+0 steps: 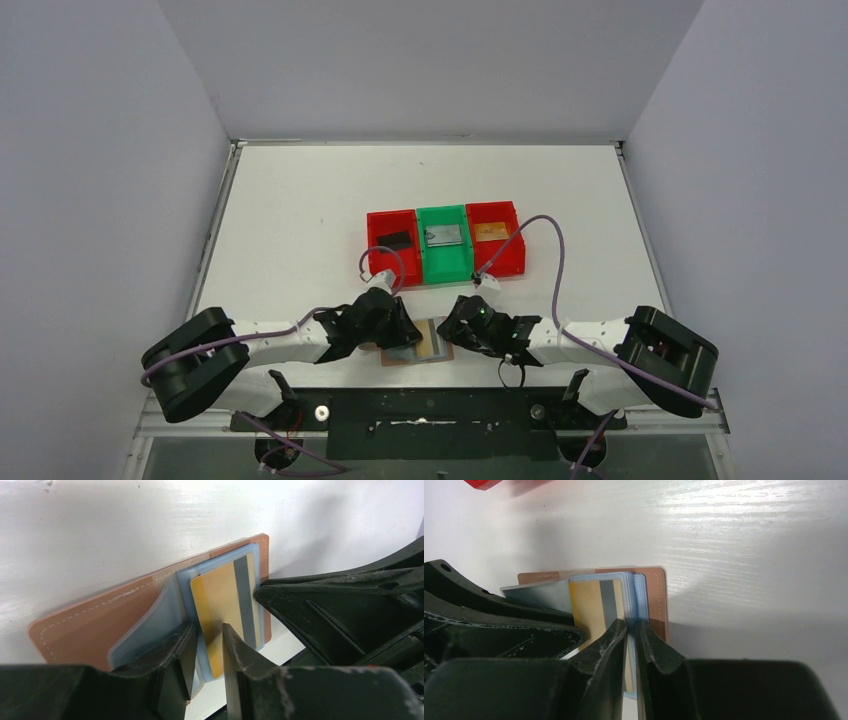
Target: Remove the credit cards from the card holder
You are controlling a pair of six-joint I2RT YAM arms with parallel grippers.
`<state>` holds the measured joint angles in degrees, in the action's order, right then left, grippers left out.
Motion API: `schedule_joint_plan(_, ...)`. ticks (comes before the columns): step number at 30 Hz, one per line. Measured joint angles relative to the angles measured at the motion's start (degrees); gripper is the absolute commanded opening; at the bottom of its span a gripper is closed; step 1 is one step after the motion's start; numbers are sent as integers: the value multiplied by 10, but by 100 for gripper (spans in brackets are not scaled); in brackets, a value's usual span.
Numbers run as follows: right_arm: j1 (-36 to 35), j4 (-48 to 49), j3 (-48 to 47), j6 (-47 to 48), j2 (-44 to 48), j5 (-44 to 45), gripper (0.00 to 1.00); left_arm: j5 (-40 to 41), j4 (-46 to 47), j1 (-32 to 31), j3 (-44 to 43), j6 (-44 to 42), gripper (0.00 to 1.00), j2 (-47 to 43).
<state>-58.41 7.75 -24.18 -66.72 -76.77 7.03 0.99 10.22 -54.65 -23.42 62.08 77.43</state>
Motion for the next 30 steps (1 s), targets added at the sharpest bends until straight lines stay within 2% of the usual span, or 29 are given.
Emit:
schedule_joint_plan(7, 0, 2, 0, 11, 0, -1, 12, 7, -10, 0, 0, -6, 4, -1)
schedule_joint_plan(10, 0, -8, -5, 10, 0, 2, 13, 13, -15, -1, 0, -8, 0, -6)
schedule_joint_plan(23, -2, -24, -9, -9, 1, 5, 16, 43, -36, -1, 30, -11, 0, -63)
schedule_joint_plan(30, -2, -23, -9, 3, 1, 2, 23, 46, -37, -1, 33, -13, 0, -68)
